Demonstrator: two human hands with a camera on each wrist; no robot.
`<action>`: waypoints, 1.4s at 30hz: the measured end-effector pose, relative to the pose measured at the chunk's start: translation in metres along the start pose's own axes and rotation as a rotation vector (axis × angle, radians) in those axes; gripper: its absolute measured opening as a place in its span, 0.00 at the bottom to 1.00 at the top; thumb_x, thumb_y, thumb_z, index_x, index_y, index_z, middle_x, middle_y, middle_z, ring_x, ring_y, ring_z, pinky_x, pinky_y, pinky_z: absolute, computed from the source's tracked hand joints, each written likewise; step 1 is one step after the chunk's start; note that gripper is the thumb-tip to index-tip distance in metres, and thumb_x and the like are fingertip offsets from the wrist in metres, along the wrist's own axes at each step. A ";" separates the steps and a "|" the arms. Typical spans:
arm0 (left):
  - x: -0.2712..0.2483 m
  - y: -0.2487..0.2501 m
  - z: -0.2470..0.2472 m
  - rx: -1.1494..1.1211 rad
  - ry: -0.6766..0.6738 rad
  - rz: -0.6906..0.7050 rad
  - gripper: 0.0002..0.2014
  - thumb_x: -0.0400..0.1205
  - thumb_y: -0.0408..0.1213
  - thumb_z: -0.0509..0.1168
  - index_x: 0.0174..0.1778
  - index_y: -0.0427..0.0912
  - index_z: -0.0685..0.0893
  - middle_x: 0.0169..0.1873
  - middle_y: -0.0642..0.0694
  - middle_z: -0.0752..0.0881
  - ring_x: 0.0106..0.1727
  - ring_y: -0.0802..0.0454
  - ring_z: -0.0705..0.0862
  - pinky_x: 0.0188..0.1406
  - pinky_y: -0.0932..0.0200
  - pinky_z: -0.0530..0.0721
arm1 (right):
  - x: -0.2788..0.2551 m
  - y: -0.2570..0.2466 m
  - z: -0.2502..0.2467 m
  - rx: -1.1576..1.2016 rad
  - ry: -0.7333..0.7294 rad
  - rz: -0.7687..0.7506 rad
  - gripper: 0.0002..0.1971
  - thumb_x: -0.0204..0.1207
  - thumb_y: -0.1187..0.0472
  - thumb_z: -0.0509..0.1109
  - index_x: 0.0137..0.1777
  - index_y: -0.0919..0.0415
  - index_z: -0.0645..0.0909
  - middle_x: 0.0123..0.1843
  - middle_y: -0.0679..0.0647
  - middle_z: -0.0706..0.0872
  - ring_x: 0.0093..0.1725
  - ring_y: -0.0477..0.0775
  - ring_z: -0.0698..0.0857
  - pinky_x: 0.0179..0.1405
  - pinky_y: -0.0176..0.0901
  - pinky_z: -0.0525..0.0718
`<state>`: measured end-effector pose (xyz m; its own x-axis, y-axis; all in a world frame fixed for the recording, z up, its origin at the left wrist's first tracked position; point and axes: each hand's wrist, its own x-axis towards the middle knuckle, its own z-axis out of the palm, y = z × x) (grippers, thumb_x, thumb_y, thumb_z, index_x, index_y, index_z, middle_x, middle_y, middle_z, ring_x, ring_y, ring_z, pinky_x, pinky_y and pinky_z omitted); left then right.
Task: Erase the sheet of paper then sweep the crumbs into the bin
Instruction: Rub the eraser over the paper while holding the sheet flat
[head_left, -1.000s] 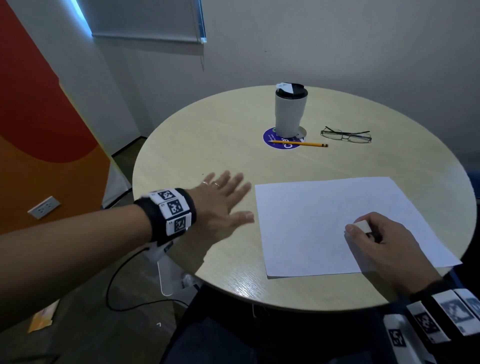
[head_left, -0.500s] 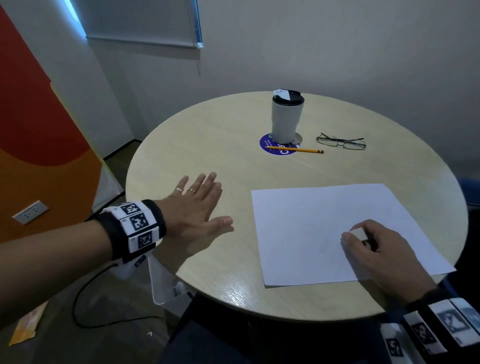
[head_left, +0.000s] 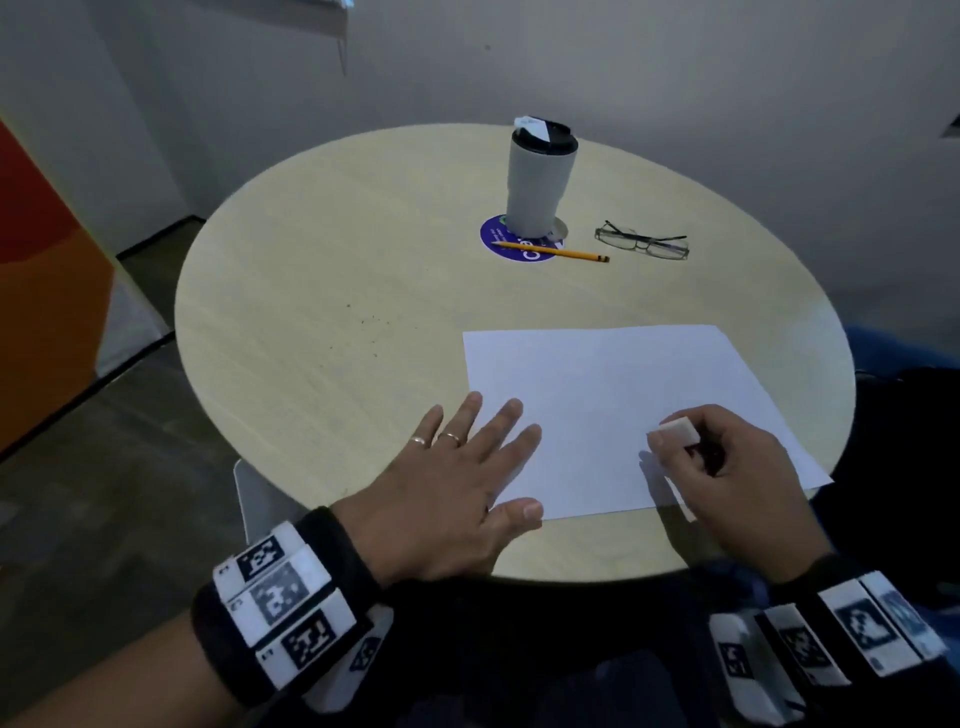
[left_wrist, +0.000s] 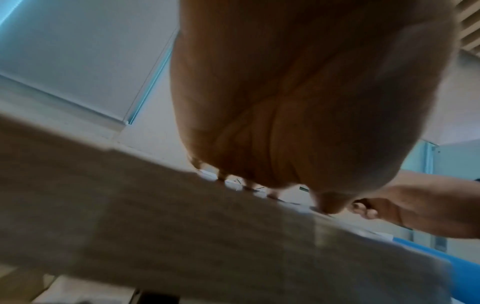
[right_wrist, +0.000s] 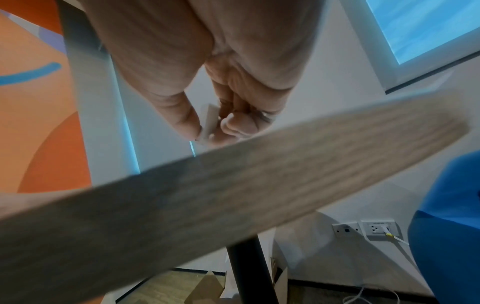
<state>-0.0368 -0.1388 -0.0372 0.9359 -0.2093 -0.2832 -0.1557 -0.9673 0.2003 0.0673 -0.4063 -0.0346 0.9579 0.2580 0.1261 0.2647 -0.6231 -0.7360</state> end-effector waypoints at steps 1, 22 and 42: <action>-0.003 0.001 0.002 0.018 0.027 -0.011 0.36 0.91 0.68 0.37 0.93 0.59 0.37 0.91 0.54 0.30 0.91 0.45 0.29 0.90 0.39 0.35 | -0.007 -0.002 -0.002 -0.001 -0.002 0.004 0.04 0.82 0.54 0.77 0.46 0.50 0.87 0.34 0.41 0.87 0.33 0.44 0.83 0.34 0.39 0.79; 0.016 0.000 0.007 -0.271 0.075 0.070 0.48 0.81 0.72 0.65 0.92 0.65 0.49 0.92 0.57 0.35 0.91 0.52 0.30 0.88 0.50 0.30 | -0.047 -0.048 0.047 -0.087 -0.169 -0.205 0.05 0.79 0.61 0.80 0.46 0.52 0.87 0.32 0.46 0.89 0.31 0.49 0.88 0.34 0.34 0.83; 0.015 0.002 0.007 -0.327 0.153 0.058 0.35 0.86 0.70 0.58 0.89 0.68 0.60 0.93 0.58 0.43 0.92 0.53 0.35 0.91 0.47 0.35 | -0.026 -0.010 0.002 -0.068 -0.202 -0.007 0.06 0.78 0.64 0.79 0.39 0.58 0.89 0.31 0.53 0.88 0.31 0.56 0.84 0.39 0.58 0.86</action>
<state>-0.0248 -0.1452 -0.0475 0.9689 -0.2142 -0.1239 -0.1235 -0.8523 0.5082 0.0392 -0.4055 -0.0317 0.9161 0.4008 -0.0097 0.2847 -0.6675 -0.6881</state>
